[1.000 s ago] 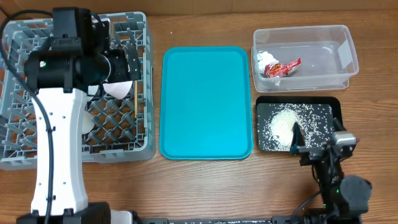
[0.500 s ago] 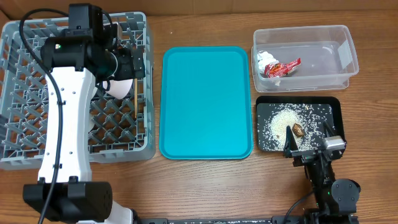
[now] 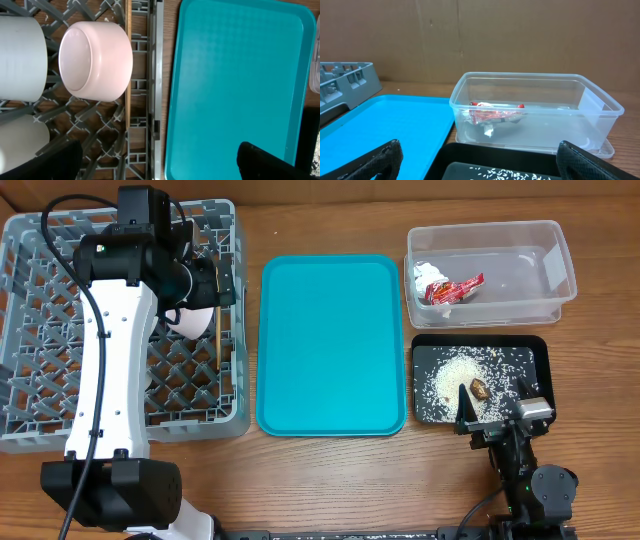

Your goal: Sort waste into correct bins and load items into the dishwasher

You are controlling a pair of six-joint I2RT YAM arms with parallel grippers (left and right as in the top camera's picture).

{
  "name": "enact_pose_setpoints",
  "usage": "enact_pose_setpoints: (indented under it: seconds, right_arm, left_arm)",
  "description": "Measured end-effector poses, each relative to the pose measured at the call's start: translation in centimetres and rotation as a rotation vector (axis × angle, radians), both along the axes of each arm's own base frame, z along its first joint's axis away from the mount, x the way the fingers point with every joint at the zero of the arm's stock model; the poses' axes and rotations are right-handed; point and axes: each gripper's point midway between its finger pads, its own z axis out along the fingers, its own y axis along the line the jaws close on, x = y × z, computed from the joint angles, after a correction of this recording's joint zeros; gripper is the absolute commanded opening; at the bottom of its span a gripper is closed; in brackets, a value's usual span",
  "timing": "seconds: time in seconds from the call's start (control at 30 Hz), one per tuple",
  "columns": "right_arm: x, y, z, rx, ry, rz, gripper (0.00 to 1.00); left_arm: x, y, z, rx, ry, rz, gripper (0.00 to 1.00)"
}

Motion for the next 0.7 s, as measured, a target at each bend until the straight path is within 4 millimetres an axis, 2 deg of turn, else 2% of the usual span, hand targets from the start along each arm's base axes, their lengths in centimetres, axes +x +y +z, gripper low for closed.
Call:
enact_pose_setpoints:
  seconds: [0.23,0.37,0.43,0.5,0.53,0.6,0.67,0.7]
  right_arm:
    - [0.0,0.0,0.0,0.0,0.0,0.0,1.0]
    - [0.0,0.0,0.0,0.0,0.0,0.0,1.0]
    - [0.0,0.0,0.0,0.0,0.0,0.0,1.0]
    - [0.0,0.0,0.0,0.0,0.0,-0.001,1.0]
    - [0.0,0.0,0.0,0.0,0.0,0.0,1.0]
    - [0.0,0.0,0.0,0.0,0.0,0.0,1.0]
    - [0.0,0.0,0.0,0.0,0.001,0.0,1.0]
    - [0.0,0.0,0.0,0.0,0.002,0.0,1.0]
  left_arm:
    - [-0.1,0.6,-0.1,0.02,0.004,0.012,1.0]
    - [-0.6,1.2,-0.1,0.113,0.015,0.018,1.0]
    - [-0.8,0.7,0.8,0.176,-0.016,-0.002,1.0]
    - [-0.6,-0.2,2.9,0.236,-0.109,-0.022,1.0]
    - [-0.1,-0.9,4.7,0.256,-0.193,-0.031,1.0]
    - [0.4,-2.5,9.9,0.259,-0.443,-0.036,1.0]
    - [-0.4,-2.6,14.2,0.234,-0.64,-0.011,1.0]
    - [-1.0,-2.4,15.5,0.223,-0.707,0.003,1.0]
